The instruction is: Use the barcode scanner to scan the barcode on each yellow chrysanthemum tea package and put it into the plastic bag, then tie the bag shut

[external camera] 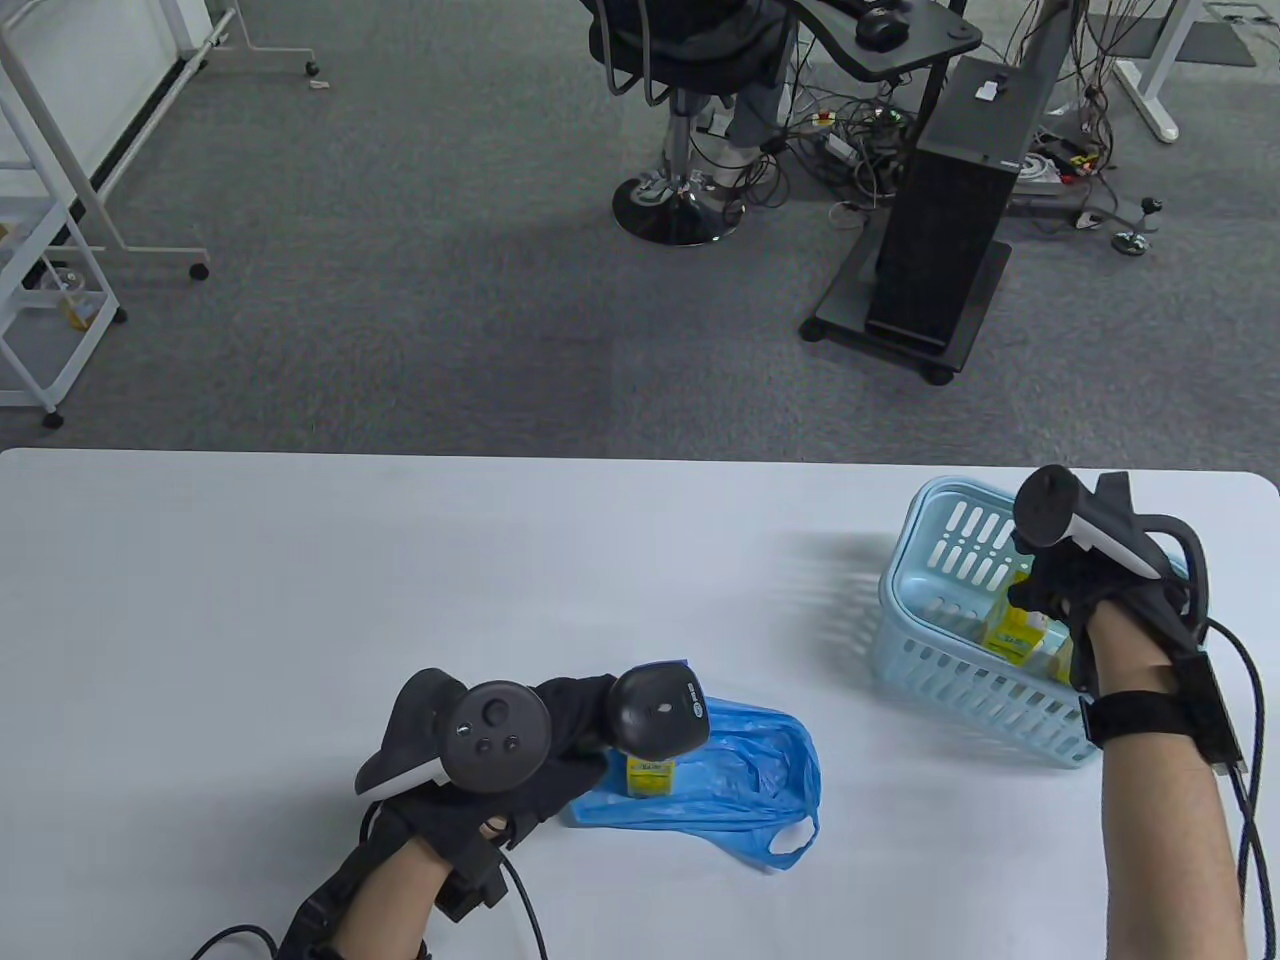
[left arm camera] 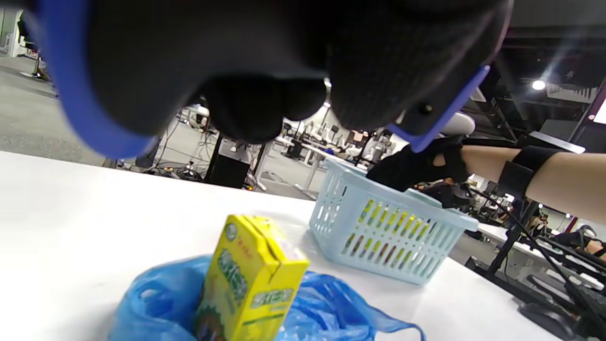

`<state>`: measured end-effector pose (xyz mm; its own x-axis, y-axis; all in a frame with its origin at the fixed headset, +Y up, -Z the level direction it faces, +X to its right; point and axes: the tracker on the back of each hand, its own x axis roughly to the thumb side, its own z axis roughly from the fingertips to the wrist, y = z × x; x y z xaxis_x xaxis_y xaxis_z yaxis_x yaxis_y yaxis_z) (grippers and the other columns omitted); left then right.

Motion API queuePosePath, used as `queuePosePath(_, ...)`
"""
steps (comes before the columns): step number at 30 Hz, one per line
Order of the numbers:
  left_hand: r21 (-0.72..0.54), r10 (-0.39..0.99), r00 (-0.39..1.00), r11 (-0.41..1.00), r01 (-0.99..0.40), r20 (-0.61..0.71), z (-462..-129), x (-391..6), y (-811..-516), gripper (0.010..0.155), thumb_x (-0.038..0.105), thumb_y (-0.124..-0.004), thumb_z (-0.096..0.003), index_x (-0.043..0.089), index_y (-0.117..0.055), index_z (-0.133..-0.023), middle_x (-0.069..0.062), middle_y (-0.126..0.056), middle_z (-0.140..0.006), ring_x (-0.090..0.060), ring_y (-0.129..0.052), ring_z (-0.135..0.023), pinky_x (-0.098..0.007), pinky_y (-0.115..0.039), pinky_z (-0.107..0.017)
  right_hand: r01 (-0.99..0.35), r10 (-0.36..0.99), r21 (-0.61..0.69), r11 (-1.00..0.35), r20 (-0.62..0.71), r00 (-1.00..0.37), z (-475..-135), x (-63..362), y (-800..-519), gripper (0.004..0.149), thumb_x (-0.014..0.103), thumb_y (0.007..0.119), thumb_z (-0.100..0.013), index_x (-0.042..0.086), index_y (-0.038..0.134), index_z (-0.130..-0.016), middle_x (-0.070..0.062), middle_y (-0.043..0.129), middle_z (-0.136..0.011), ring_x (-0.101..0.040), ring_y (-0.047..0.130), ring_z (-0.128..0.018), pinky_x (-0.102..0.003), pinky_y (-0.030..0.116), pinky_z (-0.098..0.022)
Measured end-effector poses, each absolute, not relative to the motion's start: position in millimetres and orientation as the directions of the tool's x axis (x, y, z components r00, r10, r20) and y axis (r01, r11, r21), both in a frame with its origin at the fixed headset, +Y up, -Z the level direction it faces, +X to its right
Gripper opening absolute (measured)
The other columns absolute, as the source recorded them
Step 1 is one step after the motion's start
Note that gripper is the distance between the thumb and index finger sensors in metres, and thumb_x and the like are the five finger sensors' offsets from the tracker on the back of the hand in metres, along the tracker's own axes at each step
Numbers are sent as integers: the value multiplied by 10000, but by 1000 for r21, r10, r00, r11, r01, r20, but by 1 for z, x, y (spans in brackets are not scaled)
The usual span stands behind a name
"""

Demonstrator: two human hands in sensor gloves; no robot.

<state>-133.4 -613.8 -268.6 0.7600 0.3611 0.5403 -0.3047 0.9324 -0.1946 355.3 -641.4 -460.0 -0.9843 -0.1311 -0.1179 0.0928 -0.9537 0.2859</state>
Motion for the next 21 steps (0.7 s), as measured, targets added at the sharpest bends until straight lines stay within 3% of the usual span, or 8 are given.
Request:
queuePosePath(5,-213,383,758,924,-318,529,-272,-137,-616,617,384,-920,-473,276,-674,-1028,-34,-890,-911,-229,-1025,-700,-465,-844,-521,124,-180,411,-903,-100,-978,-469,350,-652,869,448,905,-282,227,577,-1056,-74,607,-1064,-339,656,-994,-527,611,-722)
queuePosePath(14,-224,390,775,921,-319,497,-278,-144,-622,620,383,-920,-474,270,-673,-1030,-38,-890,-912,-230,-1025,-703,-466,-843,-521,140,-232,576,-806,-90,-969,-477,357,-671,886,472,878,-349,232,462,-1093,-78,494,-1110,-353,576,-1034,-518,581,-749)
queuePosePath(21,-245,384,789,922,-299,481,-283,-144,-630,619,381,-921,-473,267,-675,-1029,-44,-891,-911,-234,-1024,-704,-467,-843,-520,127,-214,619,-775,-67,-974,-479,355,-676,922,486,872,-366,216,399,-1110,-100,437,-1121,-338,541,-1046,-508,556,-762)
